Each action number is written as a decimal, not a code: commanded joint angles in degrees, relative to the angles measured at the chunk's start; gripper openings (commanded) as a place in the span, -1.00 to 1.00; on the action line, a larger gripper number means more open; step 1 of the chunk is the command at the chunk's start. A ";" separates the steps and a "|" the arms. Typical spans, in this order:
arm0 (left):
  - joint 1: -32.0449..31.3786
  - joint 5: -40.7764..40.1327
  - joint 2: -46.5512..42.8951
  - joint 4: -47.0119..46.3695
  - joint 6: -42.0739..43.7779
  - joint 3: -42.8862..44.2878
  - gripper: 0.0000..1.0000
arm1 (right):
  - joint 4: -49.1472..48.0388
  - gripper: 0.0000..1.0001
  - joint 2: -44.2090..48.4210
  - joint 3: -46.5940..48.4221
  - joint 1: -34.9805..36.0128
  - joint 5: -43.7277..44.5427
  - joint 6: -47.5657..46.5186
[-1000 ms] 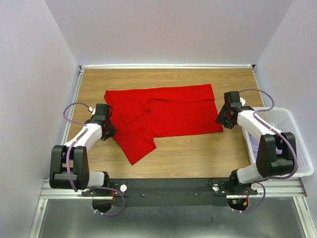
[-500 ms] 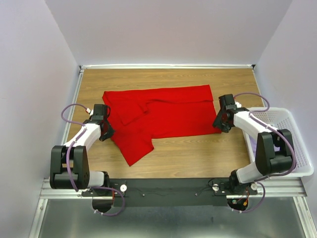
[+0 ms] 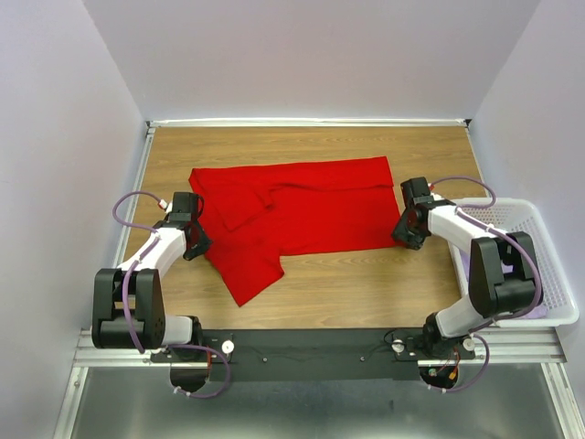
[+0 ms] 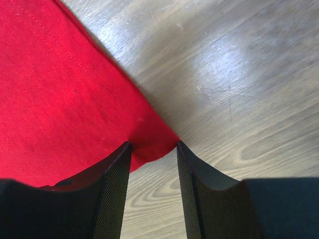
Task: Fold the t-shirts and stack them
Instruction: Fold the tshirt
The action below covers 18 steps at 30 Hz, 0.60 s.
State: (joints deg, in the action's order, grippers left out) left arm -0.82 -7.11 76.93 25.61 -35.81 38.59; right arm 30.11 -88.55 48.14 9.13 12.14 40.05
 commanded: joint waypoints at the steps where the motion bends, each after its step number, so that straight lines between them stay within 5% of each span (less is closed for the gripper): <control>1: 0.38 -2.55 -0.11 0.59 0.39 0.96 -1.00 | 1.36 -0.02 -1.88 -1.73 0.37 3.67 2.05; 7: 0.38 -2.64 -0.55 1.02 0.57 1.23 -1.00 | 1.36 -0.10 -2.50 -2.61 0.37 3.85 2.31; 13: 1.96 -1.94 -0.55 1.38 1.27 1.66 -1.00 | 1.88 -0.43 -1.18 -2.70 0.28 5.17 1.96; 18: 2.14 -1.50 -1.07 2.52 2.06 2.28 -1.00 | 3.37 -0.91 0.05 -2.00 0.28 5.17 0.30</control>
State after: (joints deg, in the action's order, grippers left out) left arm 0.75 -7.09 76.93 26.37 -34.96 38.96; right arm 29.58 -88.47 47.75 9.39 13.93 41.50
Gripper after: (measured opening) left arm 0.008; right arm 0.098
